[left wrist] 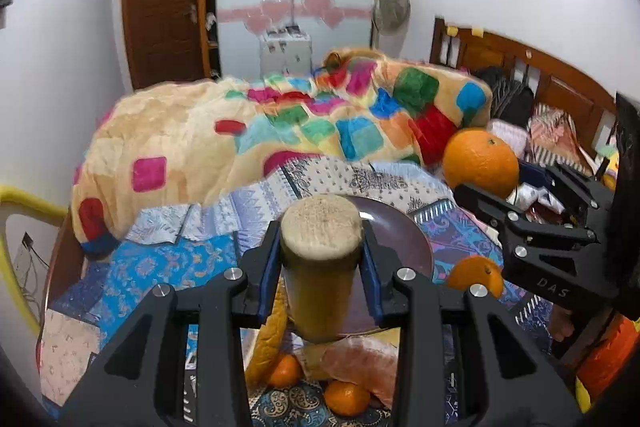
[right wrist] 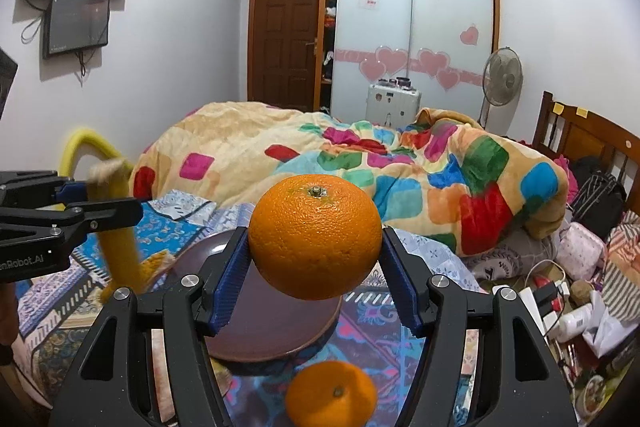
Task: Organize fruits
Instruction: 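Grasp the yellow tube with the left gripper while the right gripper lifts the orange, then lower the tube and orange onto the purple plate and open both grippers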
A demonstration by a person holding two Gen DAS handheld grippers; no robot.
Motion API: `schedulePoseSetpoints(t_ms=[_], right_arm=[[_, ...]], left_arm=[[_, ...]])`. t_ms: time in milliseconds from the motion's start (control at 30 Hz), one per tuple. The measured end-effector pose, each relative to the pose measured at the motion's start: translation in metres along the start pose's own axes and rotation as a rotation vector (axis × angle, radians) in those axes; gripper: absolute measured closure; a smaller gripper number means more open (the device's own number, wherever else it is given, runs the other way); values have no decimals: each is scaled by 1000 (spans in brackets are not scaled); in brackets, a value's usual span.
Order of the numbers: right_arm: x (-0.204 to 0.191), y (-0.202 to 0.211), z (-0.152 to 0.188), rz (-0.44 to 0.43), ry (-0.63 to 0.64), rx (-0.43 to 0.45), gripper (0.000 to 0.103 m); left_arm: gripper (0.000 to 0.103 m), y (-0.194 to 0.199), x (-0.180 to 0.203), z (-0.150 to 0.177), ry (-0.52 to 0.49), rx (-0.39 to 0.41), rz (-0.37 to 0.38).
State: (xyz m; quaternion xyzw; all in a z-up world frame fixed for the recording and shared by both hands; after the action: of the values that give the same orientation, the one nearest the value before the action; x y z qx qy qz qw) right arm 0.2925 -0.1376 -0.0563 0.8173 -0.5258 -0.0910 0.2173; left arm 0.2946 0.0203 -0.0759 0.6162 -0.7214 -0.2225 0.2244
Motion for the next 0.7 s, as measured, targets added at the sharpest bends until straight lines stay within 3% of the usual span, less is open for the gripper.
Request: schedulePoseSetpoints(t_ms=[700], right_arm=[[1,-79,18,-89,128,-249,42]], left_arm=[[67,-98,-11,-9,18,-185,26]])
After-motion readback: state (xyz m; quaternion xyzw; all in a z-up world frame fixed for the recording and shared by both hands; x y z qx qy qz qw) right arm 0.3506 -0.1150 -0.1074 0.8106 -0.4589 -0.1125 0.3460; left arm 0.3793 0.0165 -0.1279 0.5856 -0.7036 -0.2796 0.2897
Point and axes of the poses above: each gripper's, at about its wrist camera, not at the fingertips, and y roughly against the way its jaws point, x to its right, z to its underside, the point moved 8 cm from there along -y, roughly the way its jaws point, and after that the axes turned 2 degrees about z, right-handed, at the moved point
